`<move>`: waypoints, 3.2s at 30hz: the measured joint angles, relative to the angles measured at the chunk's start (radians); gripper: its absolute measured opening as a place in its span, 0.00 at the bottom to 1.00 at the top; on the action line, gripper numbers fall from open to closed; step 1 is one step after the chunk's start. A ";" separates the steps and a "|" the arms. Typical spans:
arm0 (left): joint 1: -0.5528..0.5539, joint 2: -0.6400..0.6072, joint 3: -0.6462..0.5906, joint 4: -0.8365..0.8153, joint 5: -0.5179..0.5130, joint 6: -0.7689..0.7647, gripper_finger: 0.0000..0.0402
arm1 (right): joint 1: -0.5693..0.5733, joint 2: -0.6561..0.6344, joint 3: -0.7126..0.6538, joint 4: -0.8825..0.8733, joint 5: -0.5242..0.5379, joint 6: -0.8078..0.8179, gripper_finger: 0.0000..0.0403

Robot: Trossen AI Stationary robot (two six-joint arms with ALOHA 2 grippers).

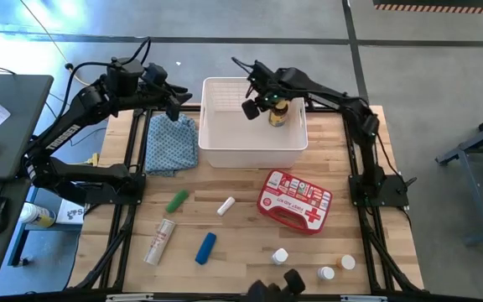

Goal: Pick & place medical supplies in basket/bin
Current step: Put the red first aid kit into the white bin

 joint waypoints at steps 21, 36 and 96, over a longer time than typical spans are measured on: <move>0.000 0.000 0.000 0.021 -0.099 -0.287 0.42 | 0.010 0.002 0.000 0.261 -0.028 -0.023 0.00; 0.000 0.001 0.000 0.020 -0.003 -0.310 0.42 | -0.031 0.148 0.000 0.383 -0.068 0.196 0.00; -0.114 -0.032 0.000 -0.509 -0.015 -0.204 0.42 | 0.379 -0.524 0.000 -0.308 0.043 0.055 0.00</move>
